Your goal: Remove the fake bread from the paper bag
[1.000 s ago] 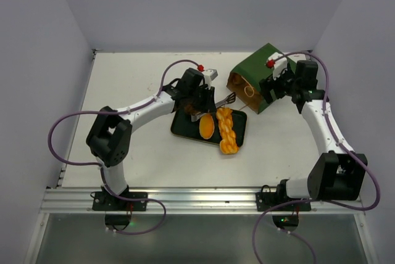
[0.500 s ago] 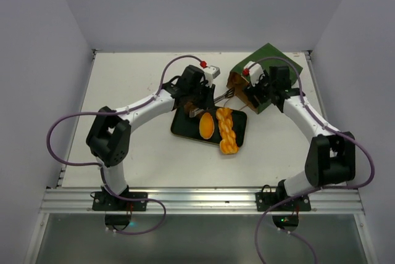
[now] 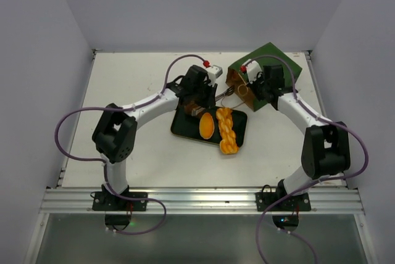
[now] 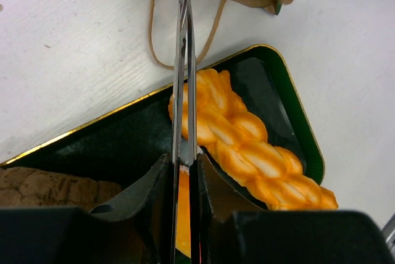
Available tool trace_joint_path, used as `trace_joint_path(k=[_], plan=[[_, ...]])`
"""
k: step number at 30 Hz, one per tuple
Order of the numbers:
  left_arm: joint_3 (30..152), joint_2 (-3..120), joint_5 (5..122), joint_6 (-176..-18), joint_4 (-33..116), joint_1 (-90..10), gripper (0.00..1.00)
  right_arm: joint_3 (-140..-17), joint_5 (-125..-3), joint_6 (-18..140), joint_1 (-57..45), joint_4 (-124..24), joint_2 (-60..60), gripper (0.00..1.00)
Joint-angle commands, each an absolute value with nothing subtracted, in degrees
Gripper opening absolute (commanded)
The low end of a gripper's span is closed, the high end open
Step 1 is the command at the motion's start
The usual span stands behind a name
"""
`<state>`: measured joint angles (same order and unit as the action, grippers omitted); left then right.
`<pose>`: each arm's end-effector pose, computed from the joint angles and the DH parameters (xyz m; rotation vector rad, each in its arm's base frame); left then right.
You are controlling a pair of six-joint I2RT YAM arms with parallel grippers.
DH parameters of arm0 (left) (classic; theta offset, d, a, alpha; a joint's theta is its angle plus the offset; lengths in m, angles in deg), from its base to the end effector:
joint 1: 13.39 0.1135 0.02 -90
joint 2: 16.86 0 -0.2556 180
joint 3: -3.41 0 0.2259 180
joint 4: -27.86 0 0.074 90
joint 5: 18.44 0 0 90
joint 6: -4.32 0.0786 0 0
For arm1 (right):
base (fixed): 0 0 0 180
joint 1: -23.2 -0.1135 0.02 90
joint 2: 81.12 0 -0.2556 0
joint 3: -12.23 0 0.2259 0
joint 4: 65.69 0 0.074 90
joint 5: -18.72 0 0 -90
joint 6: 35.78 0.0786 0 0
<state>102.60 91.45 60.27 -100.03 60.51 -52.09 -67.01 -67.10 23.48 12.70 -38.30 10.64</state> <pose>0.3307 -0.2846 0.2197 0.6056 2.3072 -0.6871 0.3581 0.0722 0.2222 -0.8345 2.1081 -0.1047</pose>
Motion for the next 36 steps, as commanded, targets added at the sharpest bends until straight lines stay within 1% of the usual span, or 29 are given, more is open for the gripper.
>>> trace_joint_path(k=[1,5,10,14,16,20,28,36], plan=[[106.9,91.9,64.2,-97.2,57.1,-52.9,0.22,-68.0,-67.2,26.0,12.4,-41.8,7.2,0.00],[108.8,93.1,68.6,-95.1,57.1,-53.2,0.22,-67.9,-65.2,28.4,12.6,-41.9,4.8,0.00],[112.0,94.9,70.2,-93.6,57.1,-53.3,0.23,-67.9,-62.5,30.1,13.0,-41.3,4.4,0.00],[116.1,98.4,71.2,-93.1,58.2,-53.3,0.28,-67.7,-61.4,30.5,13.4,-41.1,4.2,0.00],[118.9,99.8,71.2,-92.8,59.3,-53.3,0.28,-67.6,-60.8,30.7,13.4,-40.9,3.9,0.00],[121.4,101.7,75.7,-92.8,61.1,-53.3,0.32,-67.6,-60.2,31.1,13.7,-40.9,3.7,0.00],[113.5,96.8,79.1,-92.8,59.4,-54.8,0.35,-67.6,-60.0,31.4,14.0,-40.8,4.7,0.00],[106.5,90.7,77.1,-93.0,57.0,-56.1,0.35,-67.7,-59.6,31.9,14.5,-40.8,5.2,0.00]])
